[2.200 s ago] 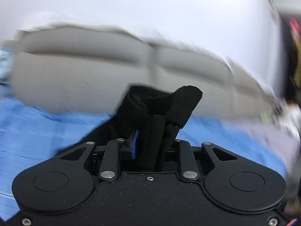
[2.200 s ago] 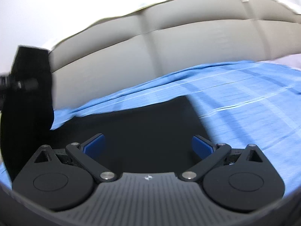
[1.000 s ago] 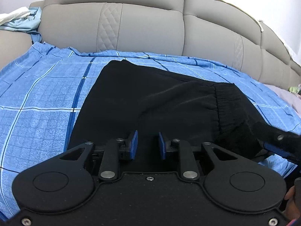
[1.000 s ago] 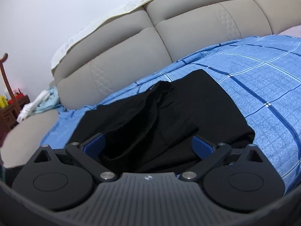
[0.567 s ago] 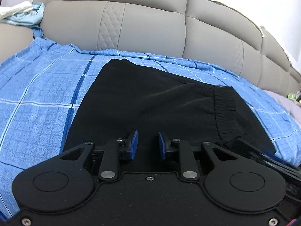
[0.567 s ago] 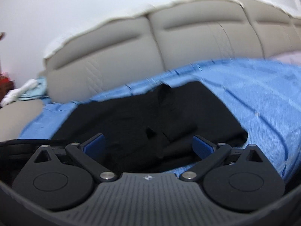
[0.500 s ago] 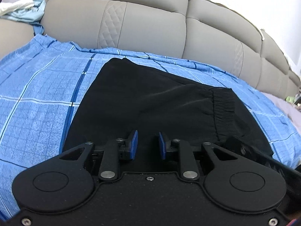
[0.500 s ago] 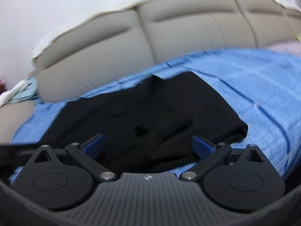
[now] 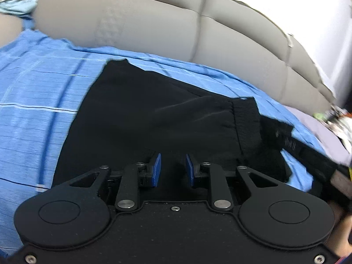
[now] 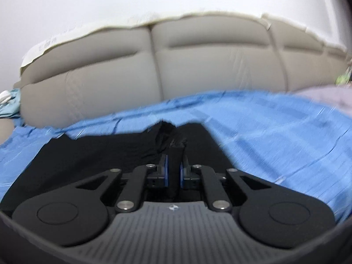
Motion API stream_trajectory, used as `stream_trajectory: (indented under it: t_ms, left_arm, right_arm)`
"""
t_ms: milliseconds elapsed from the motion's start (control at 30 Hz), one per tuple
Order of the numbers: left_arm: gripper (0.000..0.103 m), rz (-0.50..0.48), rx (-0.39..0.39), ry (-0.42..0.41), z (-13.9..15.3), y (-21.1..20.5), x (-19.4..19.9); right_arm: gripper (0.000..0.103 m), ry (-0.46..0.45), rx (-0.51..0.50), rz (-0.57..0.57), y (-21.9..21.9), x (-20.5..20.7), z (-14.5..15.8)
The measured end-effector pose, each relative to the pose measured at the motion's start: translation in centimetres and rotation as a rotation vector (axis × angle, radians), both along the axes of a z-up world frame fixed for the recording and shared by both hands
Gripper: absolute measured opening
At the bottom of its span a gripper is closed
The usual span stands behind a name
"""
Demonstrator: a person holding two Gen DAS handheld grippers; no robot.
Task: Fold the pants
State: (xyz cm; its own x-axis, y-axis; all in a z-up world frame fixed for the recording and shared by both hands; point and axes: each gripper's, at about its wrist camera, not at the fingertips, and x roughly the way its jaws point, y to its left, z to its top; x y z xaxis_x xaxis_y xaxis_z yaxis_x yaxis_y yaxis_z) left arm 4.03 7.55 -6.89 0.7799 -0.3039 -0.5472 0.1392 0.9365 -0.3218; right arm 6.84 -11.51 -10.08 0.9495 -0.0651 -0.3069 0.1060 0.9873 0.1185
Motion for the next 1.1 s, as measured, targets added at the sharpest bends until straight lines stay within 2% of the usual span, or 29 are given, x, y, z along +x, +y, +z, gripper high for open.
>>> stream_trajectory:
  t_ms: [100, 133, 167, 200, 233, 267, 300, 433, 600, 667, 700, 733, 767, 800, 900, 967, 1033, 1100]
  left_arm:
    - [0.024, -0.044, -0.006, -0.013, 0.6, -0.7, -0.1]
    - [0.025, -0.042, -0.009, -0.025, 0.9, -0.6, 0.1]
    - [0.026, -0.037, -0.013, -0.040, 1.3, -0.4, 0.3]
    - [0.027, -0.029, -0.015, -0.057, 1.8, -0.1, 0.7]
    - [0.027, -0.023, -0.008, -0.076, 2.4, 0.3, 1.3]
    - [0.027, -0.016, 0.009, -0.097, 2.9, 0.6, 1.9]
    - [0.027, -0.008, 0.040, -0.122, 3.6, 0.9, 2.8]
    - [0.027, 0.010, 0.151, -0.181, 4.8, 1.7, 6.8]
    - [0.021, -0.014, 0.209, -0.116, 3.5, 2.1, 12.5]
    - [0.018, -0.014, 0.232, -0.093, 2.4, 1.9, 13.9]
    - [0.015, -0.003, 0.239, -0.087, 1.8, 1.9, 14.5]
    - [0.015, 0.010, 0.238, -0.087, 1.3, 1.9, 15.0]
    - [0.013, 0.024, 0.231, -0.089, 0.9, 1.9, 15.4]
    - [0.010, 0.043, 0.208, -0.094, 0.6, 2.2, 15.8]
    - [0.008, 0.112, 0.129, -0.102, 0.2, 3.2, 17.2]
    - [0.008, 0.167, 0.120, -0.100, -0.1, 3.6, 18.0]
    - [0.008, 0.179, 0.079, -0.073, -0.4, 4.2, 18.6]
    - [0.007, 0.180, 0.062, -0.067, -0.4, 4.6, 18.8]
  right_arm:
    - [0.014, 0.008, -0.033, -0.043, -1.4, 0.6, 0.2]
    - [0.015, 0.059, -0.041, -0.042, -2.0, 1.4, -0.2]
    - [0.021, 0.106, -0.047, -0.048, -2.4, 2.0, -0.6]
    - [0.039, 0.170, -0.056, -0.034, -3.0, 2.8, -1.1]
    - [0.045, 0.192, -0.067, -0.017, -3.5, 3.0, -1.2]
    - [0.059, 0.170, -0.075, -0.016, -3.9, 2.7, -1.0]
    - [0.069, 0.163, -0.087, -0.034, -4.4, 2.6, -0.5]
    - [0.076, 0.092, -0.052, -0.054, -6.3, 3.1, 1.8]
    - [0.083, 0.153, -0.055, 0.131, -5.6, 7.2, 2.6]
    - [0.081, 0.234, -0.070, 0.223, -4.7, 9.2, 1.9]
    - [0.052, 0.273, -0.066, 0.254, -4.3, 10.0, 1.4]
    - [0.041, 0.284, -0.044, 0.282, -4.1, 10.6, 1.1]
    - [0.026, 0.264, -0.042, 0.293, -3.7, 10.4, 1.4]
    - [0.023, 0.242, -0.075, 0.276, -3.4, 10.5, 1.8]
    - [0.020, 0.144, -0.157, 0.233, -2.6, 10.8, 2.6]
    - [0.020, 0.131, -0.168, 0.216, -2.6, 12.0, 2.0]
    - [0.022, 0.155, -0.199, 0.218, -2.5, 12.9, 0.6]
    - [0.027, 0.130, -0.201, 0.228, -2.9, 12.3, 0.1]
